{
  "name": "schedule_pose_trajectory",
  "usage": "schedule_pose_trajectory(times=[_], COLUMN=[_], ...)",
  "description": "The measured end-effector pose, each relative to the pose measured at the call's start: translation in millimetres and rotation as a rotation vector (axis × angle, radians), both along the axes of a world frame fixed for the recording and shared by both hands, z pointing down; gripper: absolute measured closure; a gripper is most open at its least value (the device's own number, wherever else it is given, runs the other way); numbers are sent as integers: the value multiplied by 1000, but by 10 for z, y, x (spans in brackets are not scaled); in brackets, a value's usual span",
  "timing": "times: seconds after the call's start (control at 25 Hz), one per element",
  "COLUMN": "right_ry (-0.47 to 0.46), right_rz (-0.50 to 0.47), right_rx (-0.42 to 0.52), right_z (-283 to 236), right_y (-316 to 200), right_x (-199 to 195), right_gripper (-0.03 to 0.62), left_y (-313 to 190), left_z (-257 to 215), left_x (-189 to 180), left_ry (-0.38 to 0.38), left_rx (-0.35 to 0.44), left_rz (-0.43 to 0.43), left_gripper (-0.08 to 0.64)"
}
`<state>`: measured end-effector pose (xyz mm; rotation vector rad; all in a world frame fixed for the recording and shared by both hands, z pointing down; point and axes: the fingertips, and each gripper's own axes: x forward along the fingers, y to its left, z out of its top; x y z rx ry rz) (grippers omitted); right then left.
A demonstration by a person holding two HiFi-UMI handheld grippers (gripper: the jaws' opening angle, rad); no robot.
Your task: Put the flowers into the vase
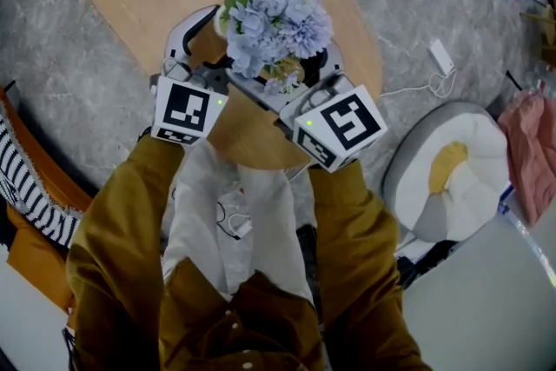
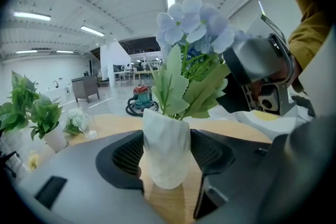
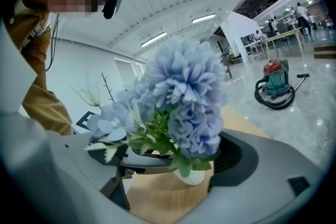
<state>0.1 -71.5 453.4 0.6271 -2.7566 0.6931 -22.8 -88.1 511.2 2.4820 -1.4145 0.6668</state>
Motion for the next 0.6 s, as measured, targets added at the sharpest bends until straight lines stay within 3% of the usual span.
schedule_pose_trajectory(times=[0.2,0.32,0.44,0.6], right_ry=[44,129,223,198], right_rz=[37,-50,-138,-108], right_rx=[162,235,252,239], right_z=[-394,-438,-336,-346], right_y=[15,74,156,125], right_x=[-1,-82,-150,-160], right_gripper=[130,130,130,130], left_y=[6,-6,2,7], left_z=[19,21,10,-8], left_x=[-21,-7,14,16], left_ry=[0,-4,-7,-3], left_rx=[-4,-7,-7,-8], left_rz=[2,5,4,0], left_gripper=[276,276,276,276])
